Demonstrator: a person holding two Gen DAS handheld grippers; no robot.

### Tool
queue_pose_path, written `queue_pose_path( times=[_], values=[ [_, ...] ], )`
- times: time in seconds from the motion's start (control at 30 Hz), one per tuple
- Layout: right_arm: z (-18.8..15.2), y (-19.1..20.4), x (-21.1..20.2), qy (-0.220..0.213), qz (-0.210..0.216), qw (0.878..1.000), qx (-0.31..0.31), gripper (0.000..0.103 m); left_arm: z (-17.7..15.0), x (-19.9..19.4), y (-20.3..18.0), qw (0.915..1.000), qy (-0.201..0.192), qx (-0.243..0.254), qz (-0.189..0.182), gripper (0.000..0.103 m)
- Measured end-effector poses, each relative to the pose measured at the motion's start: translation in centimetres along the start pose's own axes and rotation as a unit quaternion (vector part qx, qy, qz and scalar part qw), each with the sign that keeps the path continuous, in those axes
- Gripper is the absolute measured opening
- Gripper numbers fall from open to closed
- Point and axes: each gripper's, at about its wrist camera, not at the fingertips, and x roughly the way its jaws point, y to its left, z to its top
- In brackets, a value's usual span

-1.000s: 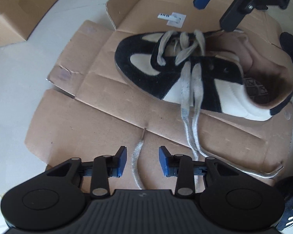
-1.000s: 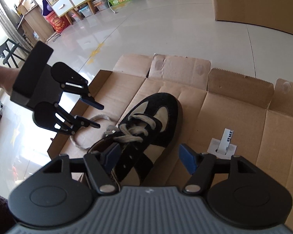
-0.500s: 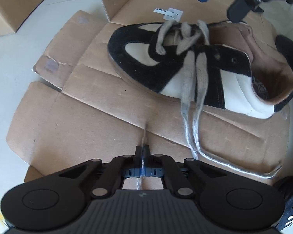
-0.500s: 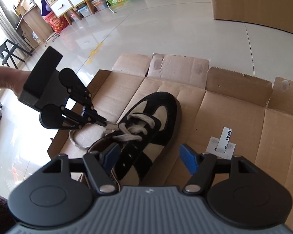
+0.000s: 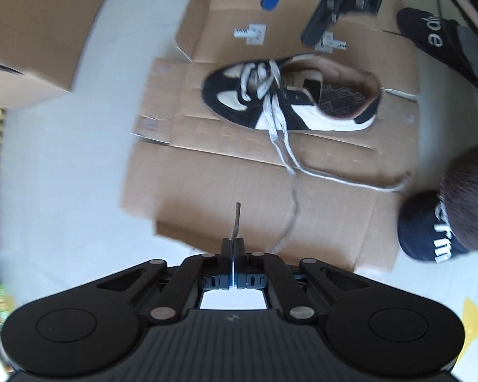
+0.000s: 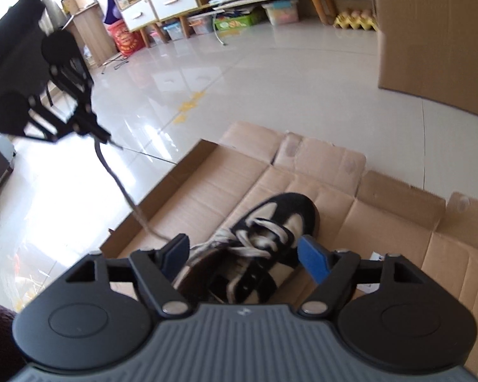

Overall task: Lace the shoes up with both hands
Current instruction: 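Bring the lace end to the sneaker eyelet with the left tool while the right tool approaches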

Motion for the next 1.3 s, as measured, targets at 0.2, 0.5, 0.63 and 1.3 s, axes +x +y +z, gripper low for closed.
queue_pose_path(
  times=[0.2, 0.5, 0.63, 1.3],
  values=[
    [0.5, 3.0, -1.7, -0.014, 0.013, 0.999, -0.031, 0.102, 0.5, -7.0, -1.2, 0.9991, 0.011, 0.019, 0.036, 0.000],
    [1.2, 2.3, -1.4, 0.020, 0.000, 0.999, 0.027, 0.103, 0.4, -11.1, -4.0, 0.9985, 0.018, 0.020, 0.047, 0.000],
    [1.0, 1.9, -1.3, 0.026, -0.013, 0.999, 0.042, 0.103, 0.6, -11.5, -4.3, 0.9984, 0.019, 0.022, 0.048, 0.000],
    [-0.1, 1.0, 0.8, 0.053, -0.022, 0.997, 0.058, 0.103, 1.9, -9.5, -3.9, 0.9991, -0.019, 0.018, 0.033, 0.000]
  ],
)
